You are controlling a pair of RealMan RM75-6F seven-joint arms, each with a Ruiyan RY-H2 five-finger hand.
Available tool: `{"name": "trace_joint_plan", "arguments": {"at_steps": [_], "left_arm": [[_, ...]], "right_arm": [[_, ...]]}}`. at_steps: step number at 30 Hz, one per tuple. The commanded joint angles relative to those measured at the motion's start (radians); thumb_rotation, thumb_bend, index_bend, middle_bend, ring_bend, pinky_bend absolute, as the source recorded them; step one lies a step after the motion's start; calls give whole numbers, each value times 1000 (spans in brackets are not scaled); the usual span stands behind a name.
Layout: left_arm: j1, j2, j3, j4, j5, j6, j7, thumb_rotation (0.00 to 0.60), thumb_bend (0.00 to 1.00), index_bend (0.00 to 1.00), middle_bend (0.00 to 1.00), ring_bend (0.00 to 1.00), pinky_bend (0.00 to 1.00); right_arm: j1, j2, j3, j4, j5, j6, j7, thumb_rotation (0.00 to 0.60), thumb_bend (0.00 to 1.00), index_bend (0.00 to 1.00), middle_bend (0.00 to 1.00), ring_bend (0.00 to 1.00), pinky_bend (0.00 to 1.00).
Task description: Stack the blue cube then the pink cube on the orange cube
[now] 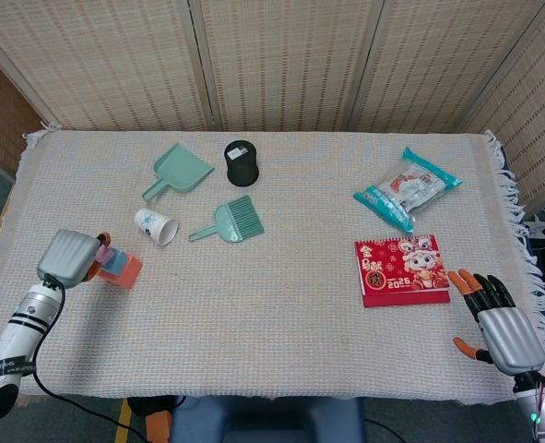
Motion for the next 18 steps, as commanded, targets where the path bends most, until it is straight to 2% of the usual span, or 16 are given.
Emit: {"name": "trace_joint_plan", "arguments": {"at_steps": [1,7,10,15,18], "left_arm": [[0,-1,0,4,-3,-2,-1,600,465,639,1000,1000,1000],[0,0,2,6,-6,-7,0,600,465,625,1000,1000,1000],[1,1,3,6,-8,-9,0,600,465,583,1000,1000,1000],[1,1,3,5,-14,-11,5,600,466,405,1000,1000,1000],[1,1,3,4,-15,-10,8,600,466,331,1000,1000,1000]], "right_arm": [[0,0,0,0,1,0,0,600,95,0,0,0,0],[0,-1,0,-1,1,0,-3,600,94,0,0,0,0],[0,-2,1,-1,3,-1,-5,600,95,0,0,0,0],[0,-2,1,-2,4,-2,-7,600,95,0,0,0,0],[0,-2,1,-2,4,-1,-8,600,95,0,0,0,0]]}}
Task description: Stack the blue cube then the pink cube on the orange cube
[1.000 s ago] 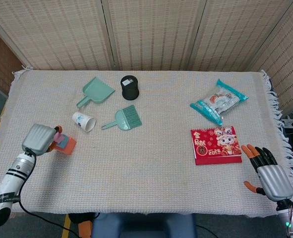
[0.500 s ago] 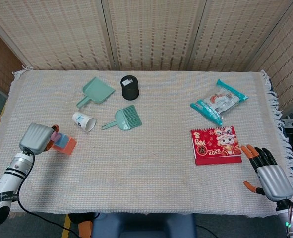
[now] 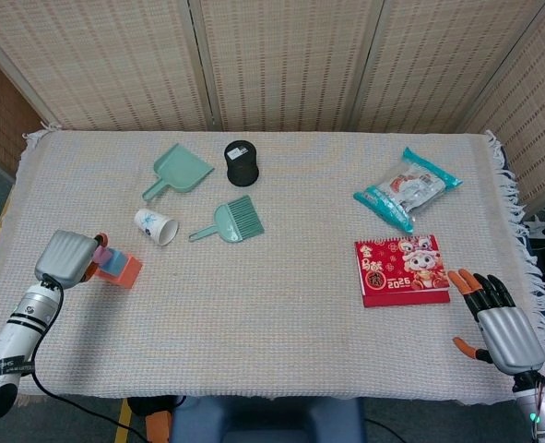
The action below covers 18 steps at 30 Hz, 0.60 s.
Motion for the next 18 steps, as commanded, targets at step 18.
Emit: {"name": "trace_joint_plan", "arguments": {"at_steps": [18], "left_arm": [[2,8,7,-17,2,6,23,600,459,254,1000,1000,1000]], "right_arm": [[-1,0,1,-1,2,2,-5,600,95,0,0,0,0]]}}
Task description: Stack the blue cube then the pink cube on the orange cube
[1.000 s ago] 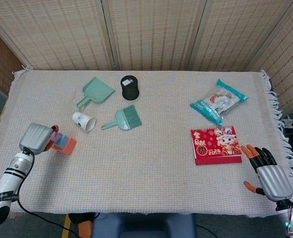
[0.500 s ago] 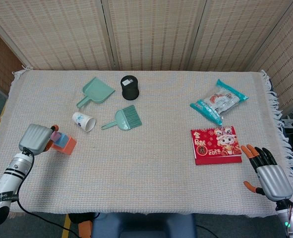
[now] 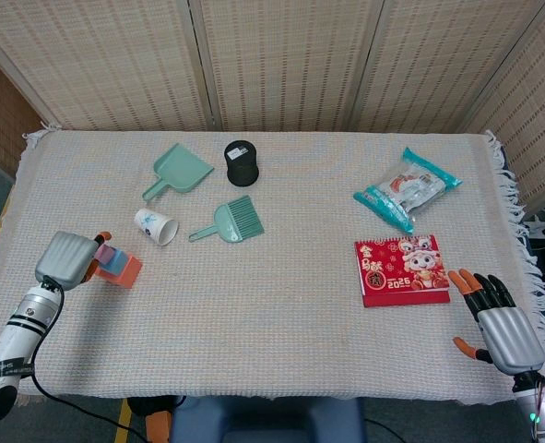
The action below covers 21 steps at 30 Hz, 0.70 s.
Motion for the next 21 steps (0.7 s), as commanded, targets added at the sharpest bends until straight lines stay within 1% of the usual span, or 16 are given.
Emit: {"name": "trace_joint_plan", "arguments": {"at_steps": [1,9,12,13,14,16,17,18,20,21], "left_arm": [[0,1,1,-2,0,0,3,600,458,253,1000,1000,1000],[33,37,32,-73,25,40,41,600,458,222,1000,1000,1000],[73,53,50,-104,72,104,20,600,454,205,1000,1000,1000],[106,58,56,-119,100,154,-21,600,452,197,998,1000,1000],[133,58,59,-121,126,200,-57,600,449,185,973,991,1000],[201,43,74,-100,184,307,-146,600,439,163,830,863,974],[239,30,81,-88,203,363,-197,600,435,155,699,716,902],[282,7,89,-59,228,427,-252,600,429,148,558,545,780],[333,-33,105,2,276,504,-341,600,424,140,454,424,640],[360,-53,113,39,297,539,-398,600,424,135,442,413,614]], "right_arm": [[0,0,0,0,0,0,0,600,95,0,0,0,0],[-3,0,-1,-2,-2,4,-3,600,95,0,0,0,0],[-4,0,-2,-3,-4,6,-3,600,95,0,0,0,0],[-5,1,-2,-4,-5,9,-2,600,95,0,0,0,0],[-6,2,-2,-4,-6,10,-1,600,94,0,0,0,0],[-8,2,-2,-5,-7,14,-1,600,94,0,0,0,0],[-9,2,-3,-5,-8,15,-3,600,94,0,0,0,0],[-10,0,-4,-6,-9,17,-7,600,94,0,0,0,0],[-13,-2,-8,-9,-10,16,-14,600,95,0,0,0,0],[-14,-3,-11,-12,-13,16,-18,600,95,0,0,0,0]]}}
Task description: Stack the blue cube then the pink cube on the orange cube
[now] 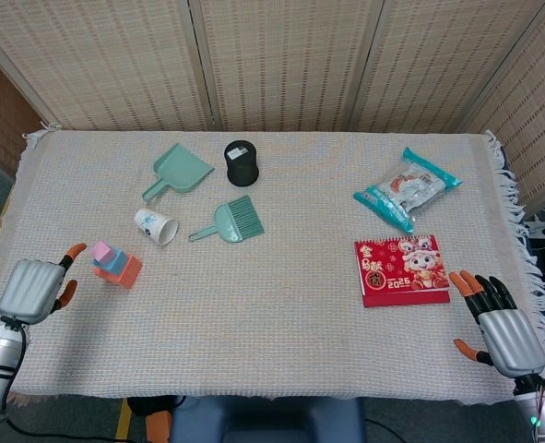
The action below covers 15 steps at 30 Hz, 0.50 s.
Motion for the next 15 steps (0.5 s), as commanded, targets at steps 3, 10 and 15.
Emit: {"name": "trace_joint_plan", "arguments": {"at_steps": [3,10,15], "left_arm": [[202,-104,49,177,144,263,-301,600,424,111,443,404,593],[268,-92,67,162,150,289,-292,600,420,98,388,338,490],[270,-67,80,131,171,253,-290,600,418,141,273,219,357]], "right_arm": [[9,-2,3,-15,-2,-11,-17,600,94,0,0,0,0],[-2,1,0,-13,-13,10,-24,600,94,0,0,0,0],[-10,-5,12,-15,2,28,-55,600,95,0,0,0,0]]}}
